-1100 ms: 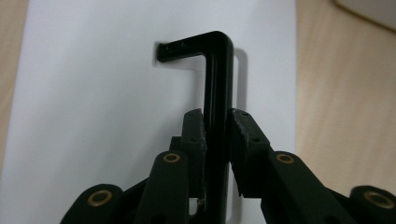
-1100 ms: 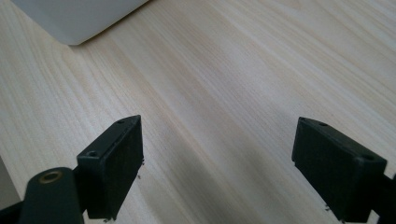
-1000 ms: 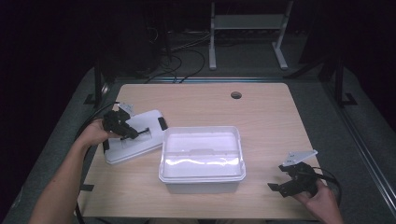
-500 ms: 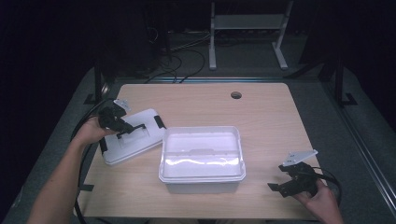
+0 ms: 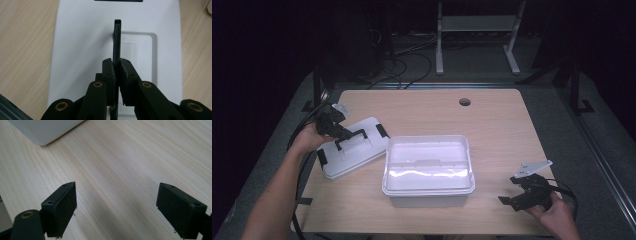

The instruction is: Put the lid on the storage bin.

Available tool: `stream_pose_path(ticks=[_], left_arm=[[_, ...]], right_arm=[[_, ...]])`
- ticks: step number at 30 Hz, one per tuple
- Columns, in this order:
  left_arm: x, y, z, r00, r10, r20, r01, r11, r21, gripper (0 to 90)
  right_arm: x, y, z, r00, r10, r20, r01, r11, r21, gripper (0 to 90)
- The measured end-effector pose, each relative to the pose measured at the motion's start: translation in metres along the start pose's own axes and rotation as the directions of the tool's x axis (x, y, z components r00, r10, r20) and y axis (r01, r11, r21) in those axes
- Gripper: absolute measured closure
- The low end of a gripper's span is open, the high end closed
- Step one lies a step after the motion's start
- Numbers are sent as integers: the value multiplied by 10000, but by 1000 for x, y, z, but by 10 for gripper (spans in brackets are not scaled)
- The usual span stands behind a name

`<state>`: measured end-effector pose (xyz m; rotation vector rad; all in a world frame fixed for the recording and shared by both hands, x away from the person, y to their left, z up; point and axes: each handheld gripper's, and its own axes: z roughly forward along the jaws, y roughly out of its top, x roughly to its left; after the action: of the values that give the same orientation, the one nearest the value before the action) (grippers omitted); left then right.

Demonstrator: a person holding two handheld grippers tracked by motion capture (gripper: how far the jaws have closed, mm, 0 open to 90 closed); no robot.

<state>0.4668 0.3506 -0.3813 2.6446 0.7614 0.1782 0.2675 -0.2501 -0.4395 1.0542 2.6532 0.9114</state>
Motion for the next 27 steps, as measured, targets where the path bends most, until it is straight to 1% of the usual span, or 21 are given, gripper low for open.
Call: stream_pose_path(ticks=[2,3,5,9,10,11,13,14,17,22,25,27], left_arm=[[-1,0,0,10000,-9,39,9,10000,-16,835],[-1,0,0,9999,91,74,-91,10000,34,841],[-3,0,-1,9999,163,8,-163,9999,56,846],[-6,-1,-3,9998,194,37,-195,9997,135,848],[-6,-2,-4,9996,276,-4,-276,9994,198,848],[-7,-3,-6,9997,255,-31,-254,9995,169,849],[-10,-4,-11,9996,270,72,-270,9996,38,849],[-13,-5,-16,9992,392,59,-391,9992,-24,849],[-18,-8,-29,9986,525,-6,-525,9983,-242,849],[-24,-21,-58,9991,428,-71,-432,9966,-703,849],[-30,-26,-72,9987,509,-17,-509,9957,-778,849],[-34,-25,-81,9979,638,-98,-643,9954,-716,849]], right_arm=[[0,0,0,10000,0,-3,0,10000,2,160],[0,0,0,10000,-11,-5,11,10000,-2,160],[0,0,-1,10000,-16,-14,16,10000,-31,160],[0,0,-1,10000,-6,-26,6,10000,-96,160],[0,0,-1,10000,0,-32,0,9999,-115,160],[0,0,-1,10000,12,-40,-13,9999,-122,160],[0,0,-1,10000,19,-25,-19,10000,-85,160],[0,0,-1,10000,7,-21,-7,10000,-70,160],[0,0,-1,10000,23,0,-23,10000,-38,160],[0,0,-1,10000,35,2,-35,10000,-92,160],[0,0,-2,10000,15,43,-14,10000,-78,160],[0,0,-1,10000,13,47,-12,10000,-71,160]])
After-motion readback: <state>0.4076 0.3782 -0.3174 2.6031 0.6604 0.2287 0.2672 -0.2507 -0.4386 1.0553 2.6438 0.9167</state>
